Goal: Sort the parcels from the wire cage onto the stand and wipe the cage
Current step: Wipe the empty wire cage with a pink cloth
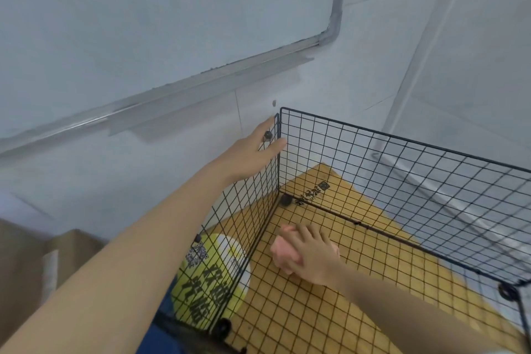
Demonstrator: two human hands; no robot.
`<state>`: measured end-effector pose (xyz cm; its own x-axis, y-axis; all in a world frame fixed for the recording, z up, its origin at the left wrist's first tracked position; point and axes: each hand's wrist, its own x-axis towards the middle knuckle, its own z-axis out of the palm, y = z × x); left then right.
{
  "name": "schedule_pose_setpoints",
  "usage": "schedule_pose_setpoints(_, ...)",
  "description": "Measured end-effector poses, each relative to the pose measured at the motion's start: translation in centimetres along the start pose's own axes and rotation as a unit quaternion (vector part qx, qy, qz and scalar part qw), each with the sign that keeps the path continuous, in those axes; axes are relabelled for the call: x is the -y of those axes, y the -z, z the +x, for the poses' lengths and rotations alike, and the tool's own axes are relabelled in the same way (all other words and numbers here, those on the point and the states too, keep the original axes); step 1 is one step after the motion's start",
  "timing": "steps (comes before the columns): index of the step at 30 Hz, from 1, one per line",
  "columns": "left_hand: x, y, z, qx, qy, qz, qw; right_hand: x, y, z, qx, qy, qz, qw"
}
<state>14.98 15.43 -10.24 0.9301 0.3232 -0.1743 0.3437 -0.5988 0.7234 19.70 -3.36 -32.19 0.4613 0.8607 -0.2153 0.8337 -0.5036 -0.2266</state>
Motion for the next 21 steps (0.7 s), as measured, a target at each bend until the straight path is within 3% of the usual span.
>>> schedule_pose_setpoints(8,-0.1,0.0,0.0,0.002,0.008,0.000,1.000,0.6,0.0,-0.2,-0.017,0.076,-0.041,0.996)
schedule_pose_setpoints(10,-0.2,0.0,-0.1,0.005,0.010,0.013,1.000,1.0,1.2,0.3,-0.047,0.091,-0.023,0.994)
schedule_pose_setpoints(13,-0.3,0.0,-0.2,0.003,-0.001,-0.012,1.000,1.9,4.4,1.4,-0.142,0.046,0.066,0.987)
schedule_pose_setpoints(17,-0.4,0.0,-0.2,-0.004,-0.002,-0.052,0.999,3.6,10.3,3.4,-0.306,-0.011,0.226,0.925)
schedule_pose_setpoints(21,-0.9,0.1,-0.4,-0.012,0.019,-0.054,0.998,5.4,14.2,4.9,-0.383,-0.053,0.381,0.840)
